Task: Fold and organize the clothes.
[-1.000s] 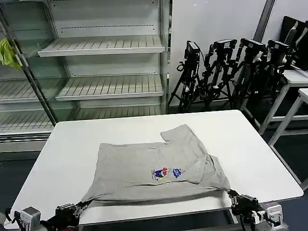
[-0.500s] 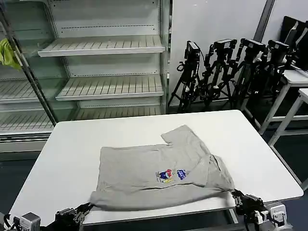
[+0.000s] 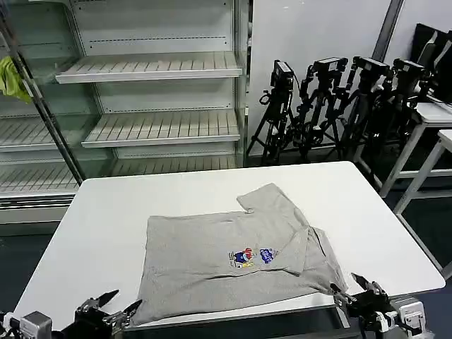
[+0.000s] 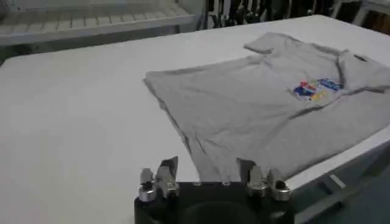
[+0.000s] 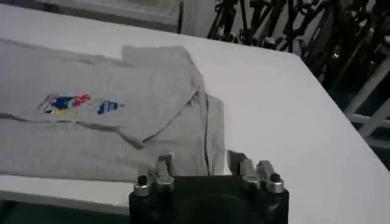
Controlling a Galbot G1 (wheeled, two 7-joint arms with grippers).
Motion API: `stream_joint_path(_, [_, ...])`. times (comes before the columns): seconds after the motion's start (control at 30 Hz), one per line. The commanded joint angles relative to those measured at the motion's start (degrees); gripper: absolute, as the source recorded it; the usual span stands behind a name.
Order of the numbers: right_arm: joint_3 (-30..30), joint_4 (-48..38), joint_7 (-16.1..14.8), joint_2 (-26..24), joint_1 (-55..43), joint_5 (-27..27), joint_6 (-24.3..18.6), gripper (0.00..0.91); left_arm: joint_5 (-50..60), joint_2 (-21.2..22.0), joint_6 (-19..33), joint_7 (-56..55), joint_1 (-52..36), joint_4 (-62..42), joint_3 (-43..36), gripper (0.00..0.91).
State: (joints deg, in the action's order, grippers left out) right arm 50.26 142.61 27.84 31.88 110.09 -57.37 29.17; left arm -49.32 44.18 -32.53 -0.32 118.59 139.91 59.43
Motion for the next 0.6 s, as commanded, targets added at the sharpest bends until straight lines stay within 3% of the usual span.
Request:
stream_joint_path(0.03, [0.7, -3.3, -3.0, -0.7, -14.7, -3.7, 0.1, 0.907, -7.1, -4.6, -0.2, 0.7, -18.1, -6.2, 1.3, 0.907])
stream_joint_path(0.2, [-8.4, -11.6, -7.0, -2.7, -29.0, -5.1, 0.2, 0.907, -9.4, -10.2, -0.5, 0.8, -24.3, -12.4, -3.1, 0.907])
stream_joint_path(0.3, [-17.6, -20.1, -10.0, -3.8, -42.6, -5.3, 0.3, 0.907, -10.1, -13.3, -0.5, 0.7, -31.4, -18.1, -10.1, 0.907])
stream_joint_path(0.47, [-35.8, -32.9, -12.7, 0.5, -64.2, -5.8, 0.7, 0.907, -10.1, -11.9, -0.6, -0.5, -48.4, -26.5, -24.6, 0.907])
stream_joint_path(0.6, [-44.0, -42.0, -13.7, 6.5, -75.5, -5.7, 1.7, 0.907, -11.6, -9.9, -0.6, -1.2, -55.3, -30.8, -30.4, 0.907])
